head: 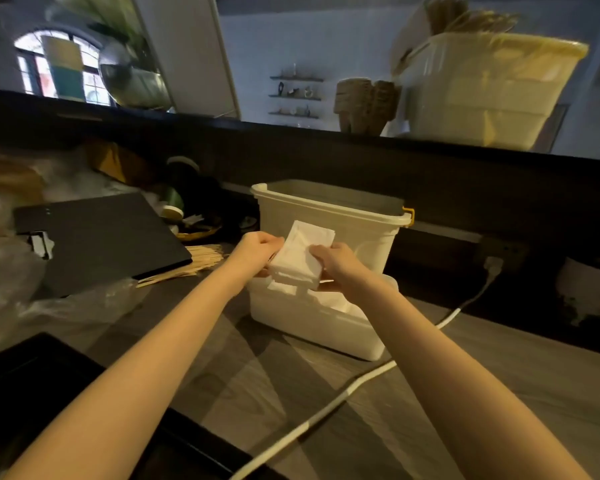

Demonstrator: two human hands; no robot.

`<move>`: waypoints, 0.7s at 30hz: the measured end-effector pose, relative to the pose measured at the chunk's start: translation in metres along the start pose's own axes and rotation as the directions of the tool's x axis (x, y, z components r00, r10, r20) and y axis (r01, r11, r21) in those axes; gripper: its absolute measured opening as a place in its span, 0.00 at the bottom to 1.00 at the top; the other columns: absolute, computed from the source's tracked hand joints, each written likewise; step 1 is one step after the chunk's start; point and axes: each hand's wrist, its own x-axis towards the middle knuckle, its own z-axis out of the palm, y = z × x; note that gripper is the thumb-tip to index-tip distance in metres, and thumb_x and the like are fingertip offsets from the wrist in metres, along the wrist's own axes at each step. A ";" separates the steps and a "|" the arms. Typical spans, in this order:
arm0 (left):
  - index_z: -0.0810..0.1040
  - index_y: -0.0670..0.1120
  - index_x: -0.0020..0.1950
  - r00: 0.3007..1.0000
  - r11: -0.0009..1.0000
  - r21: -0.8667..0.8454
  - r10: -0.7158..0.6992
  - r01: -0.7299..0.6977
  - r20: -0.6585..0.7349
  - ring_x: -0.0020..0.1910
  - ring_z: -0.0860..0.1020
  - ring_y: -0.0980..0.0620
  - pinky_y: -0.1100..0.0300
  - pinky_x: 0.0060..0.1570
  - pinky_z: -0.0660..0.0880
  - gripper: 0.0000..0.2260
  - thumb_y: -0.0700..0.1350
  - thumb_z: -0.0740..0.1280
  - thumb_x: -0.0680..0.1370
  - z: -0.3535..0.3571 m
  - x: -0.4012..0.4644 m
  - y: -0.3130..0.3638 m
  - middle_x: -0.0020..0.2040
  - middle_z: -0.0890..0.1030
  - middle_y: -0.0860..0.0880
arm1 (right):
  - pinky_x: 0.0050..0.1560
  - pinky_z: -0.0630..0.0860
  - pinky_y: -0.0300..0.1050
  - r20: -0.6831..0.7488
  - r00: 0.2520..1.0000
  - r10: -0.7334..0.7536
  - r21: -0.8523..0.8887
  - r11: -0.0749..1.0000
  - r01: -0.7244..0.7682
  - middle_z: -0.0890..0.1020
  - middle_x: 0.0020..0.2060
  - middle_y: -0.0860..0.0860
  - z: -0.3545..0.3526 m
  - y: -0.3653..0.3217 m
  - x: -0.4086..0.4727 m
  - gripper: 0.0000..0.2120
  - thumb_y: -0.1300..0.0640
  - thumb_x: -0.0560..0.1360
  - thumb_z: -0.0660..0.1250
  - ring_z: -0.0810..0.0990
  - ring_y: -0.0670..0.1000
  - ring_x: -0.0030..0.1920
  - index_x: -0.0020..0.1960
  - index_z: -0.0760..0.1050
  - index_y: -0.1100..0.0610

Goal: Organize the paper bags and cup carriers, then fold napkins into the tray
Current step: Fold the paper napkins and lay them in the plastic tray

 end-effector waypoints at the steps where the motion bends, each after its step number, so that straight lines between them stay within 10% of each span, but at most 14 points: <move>1: 0.75 0.43 0.55 0.999 1.000 -0.027 -0.004 0.003 -0.047 0.35 0.72 0.54 0.63 0.33 0.70 0.10 0.47 0.60 0.80 -0.004 0.003 -0.004 0.38 0.74 0.49 | 0.29 0.75 0.41 0.000 1.000 0.021 0.004 1.000 -0.021 0.75 0.39 0.54 0.002 0.001 0.005 0.08 0.57 0.80 0.58 0.77 0.51 0.37 0.54 0.68 0.61; 9: 0.75 0.44 0.46 0.996 0.994 -0.083 0.063 -0.069 -0.071 0.29 0.69 0.54 0.67 0.25 0.67 0.07 0.41 0.58 0.80 -0.018 0.005 -0.017 0.31 0.72 0.48 | 0.41 0.78 0.49 -0.046 0.993 0.113 -0.159 0.980 -0.119 0.78 0.46 0.59 0.015 0.009 0.036 0.14 0.59 0.79 0.60 0.79 0.56 0.42 0.61 0.70 0.66; 15: 0.75 0.44 0.44 0.998 0.991 -0.122 0.053 -0.058 -0.041 0.28 0.70 0.54 0.68 0.24 0.68 0.08 0.41 0.58 0.81 -0.018 0.006 -0.021 0.31 0.73 0.47 | 0.23 0.74 0.37 0.104 0.976 0.192 -0.229 0.959 -0.164 0.76 0.36 0.54 0.025 0.011 0.034 0.11 0.56 0.79 0.63 0.77 0.49 0.31 0.57 0.70 0.63; 21: 0.75 0.43 0.48 0.998 0.992 -0.114 0.052 -0.056 -0.041 0.30 0.71 0.54 0.67 0.28 0.70 0.08 0.41 0.57 0.81 -0.019 0.007 -0.026 0.33 0.74 0.47 | 0.44 0.80 0.53 0.128 0.976 0.178 -0.249 0.958 -0.142 0.78 0.53 0.67 -0.001 -0.003 0.028 0.18 0.62 0.81 0.56 0.81 0.61 0.42 0.67 0.62 0.71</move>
